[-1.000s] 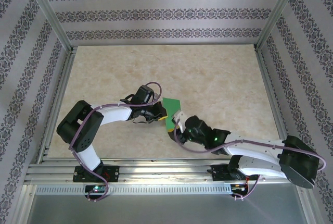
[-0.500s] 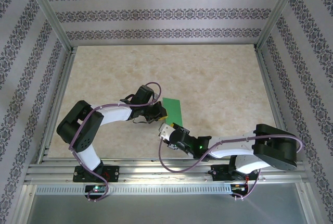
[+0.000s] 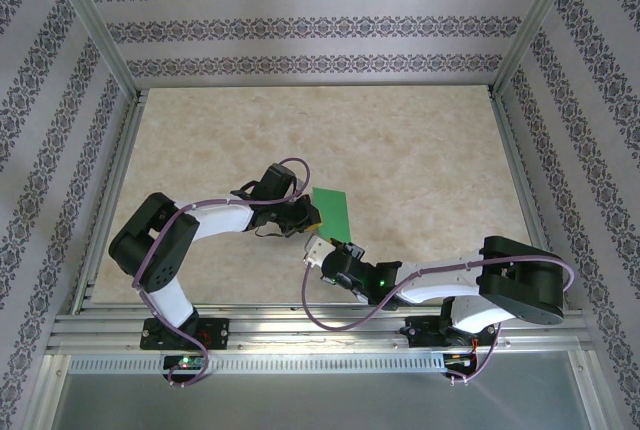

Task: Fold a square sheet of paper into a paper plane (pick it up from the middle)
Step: Fold the triangle a second time at the center of the table.

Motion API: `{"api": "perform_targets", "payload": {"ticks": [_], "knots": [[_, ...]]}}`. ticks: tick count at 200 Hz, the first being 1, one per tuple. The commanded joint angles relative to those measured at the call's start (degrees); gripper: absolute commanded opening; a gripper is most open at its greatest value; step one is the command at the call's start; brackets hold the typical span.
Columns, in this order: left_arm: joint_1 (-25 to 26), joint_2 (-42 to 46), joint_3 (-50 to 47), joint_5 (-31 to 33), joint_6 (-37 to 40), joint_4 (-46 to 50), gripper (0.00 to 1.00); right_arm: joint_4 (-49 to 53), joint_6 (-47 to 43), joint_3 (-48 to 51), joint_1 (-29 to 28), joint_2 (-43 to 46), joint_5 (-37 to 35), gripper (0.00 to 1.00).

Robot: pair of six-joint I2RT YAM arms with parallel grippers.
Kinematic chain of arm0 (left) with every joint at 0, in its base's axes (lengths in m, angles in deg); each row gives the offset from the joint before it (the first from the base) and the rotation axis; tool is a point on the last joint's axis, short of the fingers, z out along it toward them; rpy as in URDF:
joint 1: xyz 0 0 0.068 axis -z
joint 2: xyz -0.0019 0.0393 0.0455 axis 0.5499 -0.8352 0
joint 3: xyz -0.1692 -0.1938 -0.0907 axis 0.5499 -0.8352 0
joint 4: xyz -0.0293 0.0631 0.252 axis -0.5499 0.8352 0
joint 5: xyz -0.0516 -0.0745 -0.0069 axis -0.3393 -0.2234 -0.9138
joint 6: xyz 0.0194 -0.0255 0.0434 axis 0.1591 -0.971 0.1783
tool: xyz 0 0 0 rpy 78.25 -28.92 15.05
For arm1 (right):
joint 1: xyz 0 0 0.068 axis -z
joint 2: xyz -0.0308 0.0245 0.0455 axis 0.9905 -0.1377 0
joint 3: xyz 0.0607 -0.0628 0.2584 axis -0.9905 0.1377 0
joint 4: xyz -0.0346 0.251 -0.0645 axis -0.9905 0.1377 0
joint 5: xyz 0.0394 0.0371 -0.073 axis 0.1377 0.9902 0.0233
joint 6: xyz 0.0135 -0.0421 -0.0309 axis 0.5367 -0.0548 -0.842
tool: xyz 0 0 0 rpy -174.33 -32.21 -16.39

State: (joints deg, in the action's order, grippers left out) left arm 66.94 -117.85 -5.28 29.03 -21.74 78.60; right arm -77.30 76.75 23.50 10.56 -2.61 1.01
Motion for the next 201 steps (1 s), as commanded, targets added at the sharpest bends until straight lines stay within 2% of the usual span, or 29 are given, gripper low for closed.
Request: {"api": "perform_targets", "payload": {"ticks": [1,39,50,70,82,90,111,130,153,175,201], "knots": [[-0.6,0.5,-0.4,-0.3,-0.7,-1.5,0.05,1.0,1.9,-0.6,-0.8,0.1,-1.7,0.17],[-0.6,1.0,-0.6,0.3,-0.2,-1.0,0.06,2.0,4.3,-0.9,0.1,0.1,-1.4,0.04],[-0.6,1.1,-0.3,0.5,0.4,-0.1,0.11,2.1,5.0,-1.0,0.5,0.4,-1.0,0.00],[-0.7,2.2,-0.2,2.0,1.8,2.4,0.19,2.2,6.3,-0.9,1.8,1.6,1.1,0.00],[-0.9,3.2,0.2,3.5,3.2,5.1,0.30,1.8,7.4,-0.7,2.9,2.6,3.6,0.00],[-1.3,4.0,0.6,4.7,4.3,7.4,0.36,1.4,8.3,-0.4,3.9,3.4,6.4,0.00],[-2.9,6.6,1.6,7.7,7.6,12.8,0.42,0.3,12.4,0.5,7.4,5.3,15.2,0.00],[-4.7,8.3,3.5,8.8,10.9,16.1,0.43,-1.7,17.4,1.5,11.6,6.3,25.8,0.00],[-6.2,7.4,7.4,6.4,14.6,16.6,0.41,-1.2,23.6,0.4,16.5,6.2,37.1,0.00],[-6.7,3.1,12.9,2.1,17.2,16.7,0.37,-1.4,28.5,-1.1,21.4,4.6,48.4,0.00],[-6.7,-4.1,19.2,-2.1,19.2,17.5,0.31,-2.0,32.6,-2.6,25.1,1.6,55.3,0.00]]}}
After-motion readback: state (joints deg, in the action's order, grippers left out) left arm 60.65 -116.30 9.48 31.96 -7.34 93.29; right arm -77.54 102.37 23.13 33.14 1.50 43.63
